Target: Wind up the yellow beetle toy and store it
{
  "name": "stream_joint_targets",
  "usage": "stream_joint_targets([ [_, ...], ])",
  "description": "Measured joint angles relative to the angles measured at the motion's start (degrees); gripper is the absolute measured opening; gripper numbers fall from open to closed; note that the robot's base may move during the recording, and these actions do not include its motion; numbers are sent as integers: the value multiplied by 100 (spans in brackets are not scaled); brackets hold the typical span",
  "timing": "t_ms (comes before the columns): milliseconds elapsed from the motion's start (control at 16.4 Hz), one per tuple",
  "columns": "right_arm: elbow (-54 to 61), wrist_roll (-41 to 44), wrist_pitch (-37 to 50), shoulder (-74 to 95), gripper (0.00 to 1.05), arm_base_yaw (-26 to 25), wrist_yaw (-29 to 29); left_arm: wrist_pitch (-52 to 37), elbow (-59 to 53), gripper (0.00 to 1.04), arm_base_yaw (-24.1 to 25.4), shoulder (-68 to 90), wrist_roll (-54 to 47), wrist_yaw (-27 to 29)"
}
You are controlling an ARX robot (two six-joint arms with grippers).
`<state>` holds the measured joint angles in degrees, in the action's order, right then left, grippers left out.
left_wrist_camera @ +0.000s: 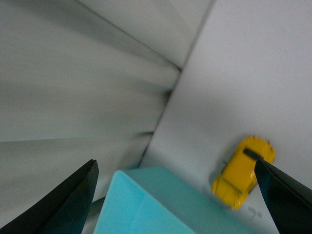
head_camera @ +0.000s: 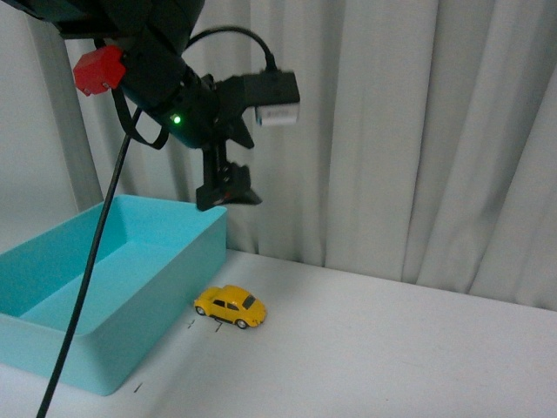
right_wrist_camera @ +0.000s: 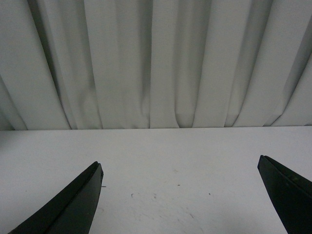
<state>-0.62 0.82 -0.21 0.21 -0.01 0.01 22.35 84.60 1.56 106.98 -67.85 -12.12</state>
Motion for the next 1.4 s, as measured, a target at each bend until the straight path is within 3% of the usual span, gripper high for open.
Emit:
stream_joint_targets([
  [122,0,0,0,0,98,0,0,841,321,98,-35,407,-1388,586],
  [244,0,0,0,0,98,0,0,1141,433,98,-35,723,-2430,1244],
  [366,0,2,0,0,98,0,0,1255,551,98,-46,953,-2658,1412],
  [732,0,0,0,0,98,0,0,1123,573,98,-195,1460,-2094,1860],
  [1402,0,0,0,0,98,0,0,1001,1025,98,-249,2520,-1762,1803],
])
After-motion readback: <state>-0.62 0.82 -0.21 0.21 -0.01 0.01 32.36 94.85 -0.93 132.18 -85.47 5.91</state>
